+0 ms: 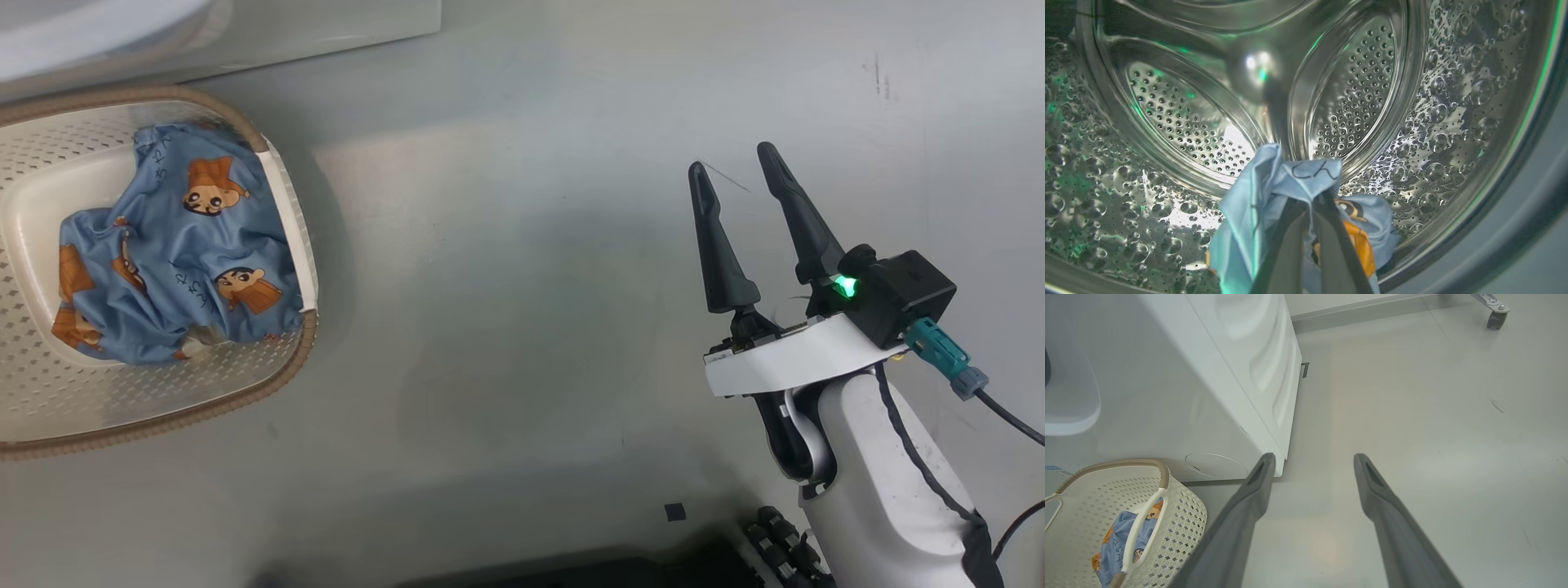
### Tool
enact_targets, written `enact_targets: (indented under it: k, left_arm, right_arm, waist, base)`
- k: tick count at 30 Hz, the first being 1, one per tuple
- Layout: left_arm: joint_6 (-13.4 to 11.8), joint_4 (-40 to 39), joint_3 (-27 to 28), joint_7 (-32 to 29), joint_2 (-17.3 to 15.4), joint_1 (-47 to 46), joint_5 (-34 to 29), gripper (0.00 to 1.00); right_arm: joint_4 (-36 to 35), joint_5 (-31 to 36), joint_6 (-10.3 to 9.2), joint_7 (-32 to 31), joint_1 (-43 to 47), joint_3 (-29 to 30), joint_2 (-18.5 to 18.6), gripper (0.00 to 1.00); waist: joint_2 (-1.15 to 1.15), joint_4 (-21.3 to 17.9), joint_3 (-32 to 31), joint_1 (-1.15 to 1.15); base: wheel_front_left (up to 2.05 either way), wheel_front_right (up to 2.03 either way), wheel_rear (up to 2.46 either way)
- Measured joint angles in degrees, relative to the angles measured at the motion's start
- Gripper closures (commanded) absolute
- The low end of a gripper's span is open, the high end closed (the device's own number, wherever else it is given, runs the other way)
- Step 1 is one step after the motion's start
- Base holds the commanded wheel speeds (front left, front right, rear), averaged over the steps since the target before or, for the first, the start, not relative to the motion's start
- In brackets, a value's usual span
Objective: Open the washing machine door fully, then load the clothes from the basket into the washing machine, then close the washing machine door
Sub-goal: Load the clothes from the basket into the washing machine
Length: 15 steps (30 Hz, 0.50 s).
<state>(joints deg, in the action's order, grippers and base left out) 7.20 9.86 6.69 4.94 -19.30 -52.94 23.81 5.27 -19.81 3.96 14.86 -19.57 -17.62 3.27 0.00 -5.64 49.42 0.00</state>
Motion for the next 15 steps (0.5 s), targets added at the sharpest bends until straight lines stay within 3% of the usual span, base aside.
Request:
enact_targets:
  k: [15]
  left_arm:
    - [0.00,5.20,-2.25,-2.97,-4.37,-13.11,-0.13,1.00]
  right_arm:
    - [-0.36,-0.53,-0.01,0.00,-0.48,-1.20,-0.01,0.00]
  waist:
    - [0.00,-1.47,3.92,0.00]
  base:
    - [0.00,0.00,0.00]
